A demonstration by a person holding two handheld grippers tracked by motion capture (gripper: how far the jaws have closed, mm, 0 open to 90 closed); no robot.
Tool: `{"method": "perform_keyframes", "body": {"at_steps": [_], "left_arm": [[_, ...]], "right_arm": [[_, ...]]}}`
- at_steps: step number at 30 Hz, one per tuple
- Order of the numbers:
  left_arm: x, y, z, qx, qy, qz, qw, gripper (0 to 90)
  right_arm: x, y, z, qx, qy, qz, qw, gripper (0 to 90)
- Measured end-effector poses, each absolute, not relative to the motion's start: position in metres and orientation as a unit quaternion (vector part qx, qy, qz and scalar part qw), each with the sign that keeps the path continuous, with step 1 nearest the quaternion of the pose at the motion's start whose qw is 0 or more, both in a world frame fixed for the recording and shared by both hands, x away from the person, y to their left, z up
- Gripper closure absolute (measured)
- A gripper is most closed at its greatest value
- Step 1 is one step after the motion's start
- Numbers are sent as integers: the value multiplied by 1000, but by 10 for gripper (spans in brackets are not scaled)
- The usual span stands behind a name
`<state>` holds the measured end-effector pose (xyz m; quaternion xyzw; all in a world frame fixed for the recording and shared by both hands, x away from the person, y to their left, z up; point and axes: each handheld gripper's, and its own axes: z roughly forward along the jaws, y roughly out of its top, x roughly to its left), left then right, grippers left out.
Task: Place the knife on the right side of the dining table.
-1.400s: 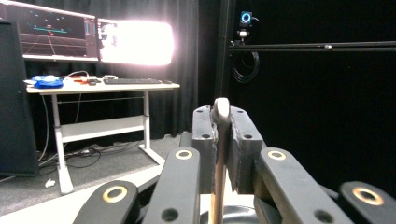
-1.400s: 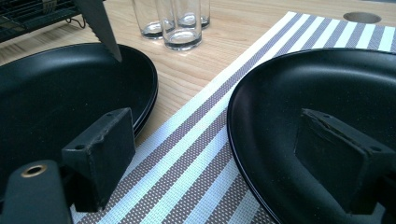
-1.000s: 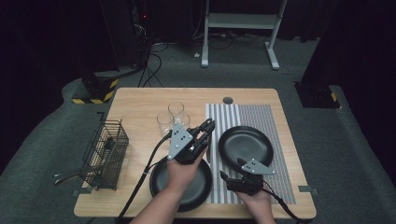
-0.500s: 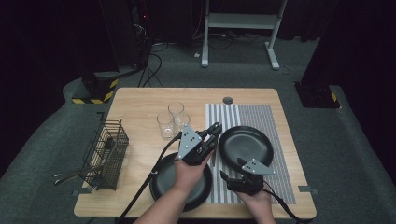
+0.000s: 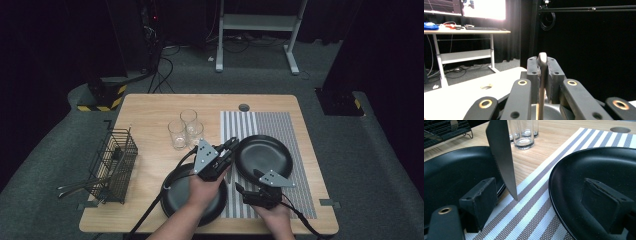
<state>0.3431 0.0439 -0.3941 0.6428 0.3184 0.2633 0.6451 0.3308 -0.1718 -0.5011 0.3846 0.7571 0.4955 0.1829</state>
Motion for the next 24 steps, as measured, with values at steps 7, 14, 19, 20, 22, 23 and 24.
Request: {"method": "perform_keyframes", "body": {"at_steps": [7,14,19,20,22,23,24], "left_arm": [[342,42,-402,648,317,258,643,829],[339,41,-406,650,312,256,644,829],[339,41,-406,649,311,256,646,829],[338,42,-406,649,311,255,646,828],[337,42,-407,648,309,256,647,828],[337,42,-407,648,308,256,648,828],[337,42,-407,648,308,256,648,828]], "right_arm": [[330,-170,-498,386,755,501,173,154],[331,-169,-491,381,750,512,175,204],[332,-170,-480,378,740,528,177,253],[333,-170,-479,377,738,531,176,262],[333,-169,-476,375,737,534,176,282],[334,-168,-474,373,739,534,176,288],[334,-168,-472,370,740,532,179,296]]}}
